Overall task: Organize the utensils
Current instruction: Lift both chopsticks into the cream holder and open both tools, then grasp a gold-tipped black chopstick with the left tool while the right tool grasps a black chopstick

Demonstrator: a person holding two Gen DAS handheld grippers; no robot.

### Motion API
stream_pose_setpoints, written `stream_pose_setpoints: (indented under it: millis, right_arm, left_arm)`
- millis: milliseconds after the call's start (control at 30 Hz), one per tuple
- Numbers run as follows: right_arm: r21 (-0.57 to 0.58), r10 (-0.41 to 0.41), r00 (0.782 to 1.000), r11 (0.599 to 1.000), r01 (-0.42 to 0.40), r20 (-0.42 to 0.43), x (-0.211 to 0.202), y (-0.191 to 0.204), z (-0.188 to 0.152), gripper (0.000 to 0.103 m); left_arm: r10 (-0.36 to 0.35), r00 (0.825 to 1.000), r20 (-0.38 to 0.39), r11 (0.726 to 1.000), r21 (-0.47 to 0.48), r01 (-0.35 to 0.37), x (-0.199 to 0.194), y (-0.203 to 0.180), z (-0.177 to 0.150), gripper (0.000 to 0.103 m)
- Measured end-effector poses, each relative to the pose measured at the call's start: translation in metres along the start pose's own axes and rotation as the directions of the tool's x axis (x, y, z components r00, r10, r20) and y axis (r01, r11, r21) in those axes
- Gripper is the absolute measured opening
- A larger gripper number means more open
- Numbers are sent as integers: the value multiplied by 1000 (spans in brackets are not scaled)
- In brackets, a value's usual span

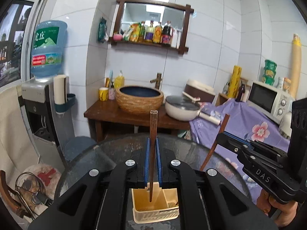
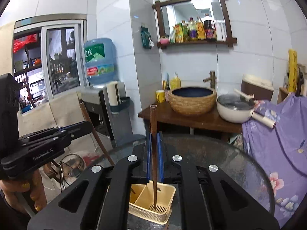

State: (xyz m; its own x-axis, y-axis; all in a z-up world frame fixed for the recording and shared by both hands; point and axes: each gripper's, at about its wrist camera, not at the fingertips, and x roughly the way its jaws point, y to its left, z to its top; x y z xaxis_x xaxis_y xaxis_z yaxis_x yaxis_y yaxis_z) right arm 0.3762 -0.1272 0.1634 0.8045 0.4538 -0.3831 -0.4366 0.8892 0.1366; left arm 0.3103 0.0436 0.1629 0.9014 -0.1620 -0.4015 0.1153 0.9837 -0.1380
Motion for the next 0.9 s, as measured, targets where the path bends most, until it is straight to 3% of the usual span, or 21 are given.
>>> stream_pose_setpoints:
  millis: [200,533,600,633,667,700,767,833,900]
  right_arm:
    - [38,-6,998,999,9,-67,27,-12,-31,7]
    - [57,-43,996,997,47,-77,35,-24,-41,8]
    - [61,-49,996,997,54,-79,35,-26,-44,18]
    - [67,-56,996,996,61,-73,33,-27,-44,41]
    - [76,-59,996,995,64,-60,30,-28,-46,67]
    - [87,-61,997,994,64,-37,25,-29,-48,70]
    - [72,-72,997,995,74,-36,20,-29,-51,70]
    - [66,-95,995,993,97,-35,12,-30,-57,70]
    - [64,-114,993,991,117,-37,2,-31,-66,70]
  left_arm:
    - [17,997,-76,1000,-6,-17,30,8,-30,7]
    - [30,991,-131,999,-24,-33,49,18,-50,7]
    - [33,991,-130,999,-22,-37,49,18,-51,18]
    - [32,992,-124,999,-22,-35,47,18,-52,24]
    - [32,992,-119,999,-22,-35,45,17,-53,40]
    - [33,994,-106,999,-21,-36,41,16,-55,53]
    - [32,996,-79,999,-14,-34,33,14,-58,65]
    - [40,997,-72,999,-2,-41,26,12,-63,71]
    - [49,996,-80,999,5,-49,17,11,-72,84]
